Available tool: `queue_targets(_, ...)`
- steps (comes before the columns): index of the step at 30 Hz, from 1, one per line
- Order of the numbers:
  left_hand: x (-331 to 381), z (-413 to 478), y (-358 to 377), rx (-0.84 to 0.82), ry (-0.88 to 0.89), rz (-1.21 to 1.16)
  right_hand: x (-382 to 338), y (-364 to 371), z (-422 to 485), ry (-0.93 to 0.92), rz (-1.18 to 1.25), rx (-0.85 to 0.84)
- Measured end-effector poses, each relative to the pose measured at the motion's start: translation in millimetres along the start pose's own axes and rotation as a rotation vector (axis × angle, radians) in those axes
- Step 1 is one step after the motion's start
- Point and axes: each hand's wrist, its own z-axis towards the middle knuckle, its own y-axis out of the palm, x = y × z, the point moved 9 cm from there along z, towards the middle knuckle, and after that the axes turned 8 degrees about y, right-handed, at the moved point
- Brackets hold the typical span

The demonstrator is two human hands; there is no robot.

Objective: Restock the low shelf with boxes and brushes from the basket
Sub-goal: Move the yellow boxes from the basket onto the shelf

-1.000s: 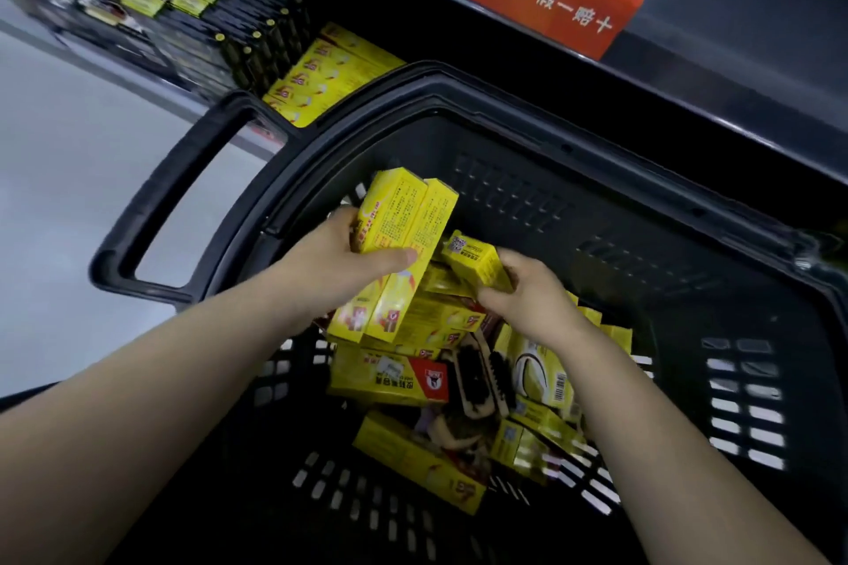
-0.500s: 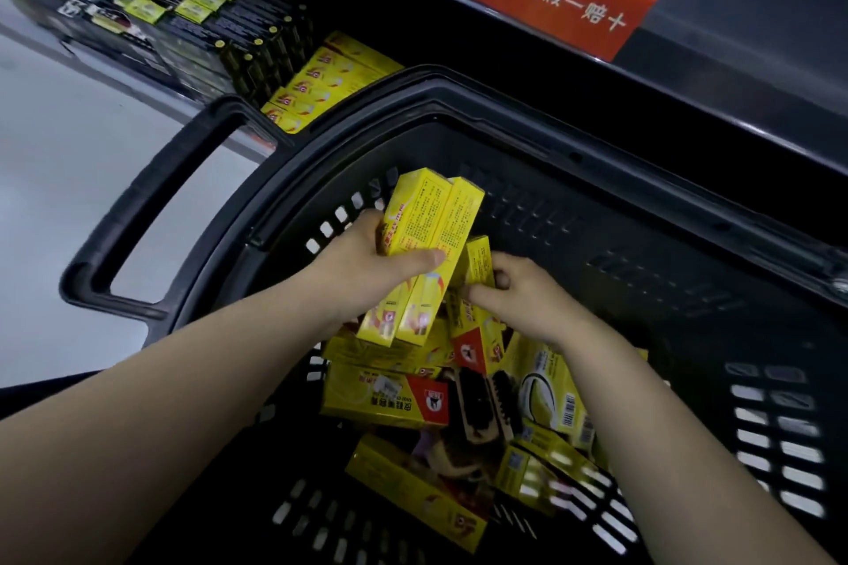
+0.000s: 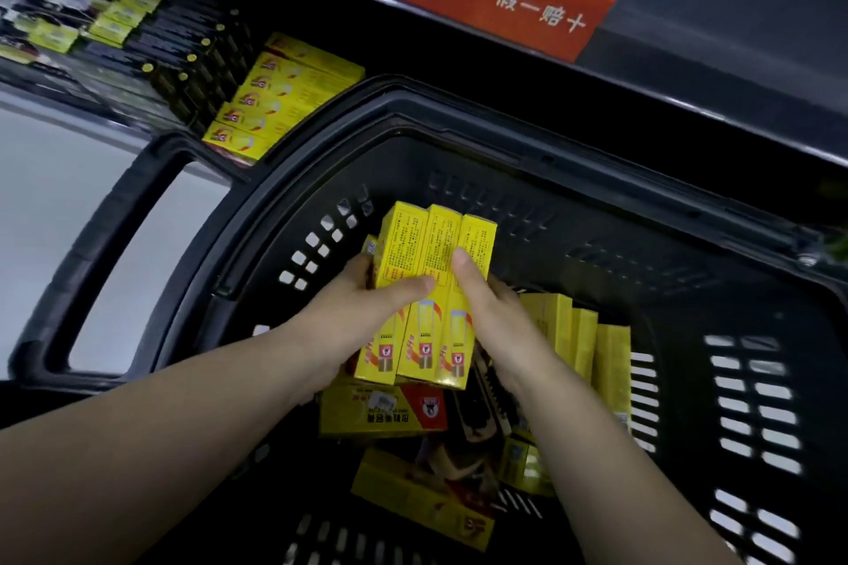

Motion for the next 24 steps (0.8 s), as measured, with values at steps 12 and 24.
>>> queue_targets(12, 4.3, -16.1, 26.4, -0.25, -0.048, 0.065, 9.3, -2.4, -34.4, 0.059, 0.301, 0.097)
queue_targets(24, 74.4, -44.4, -24.2, -0.183, 0.215, 0.272, -56.4, 6.0, -58.1, -0.256, 0.409, 0.025)
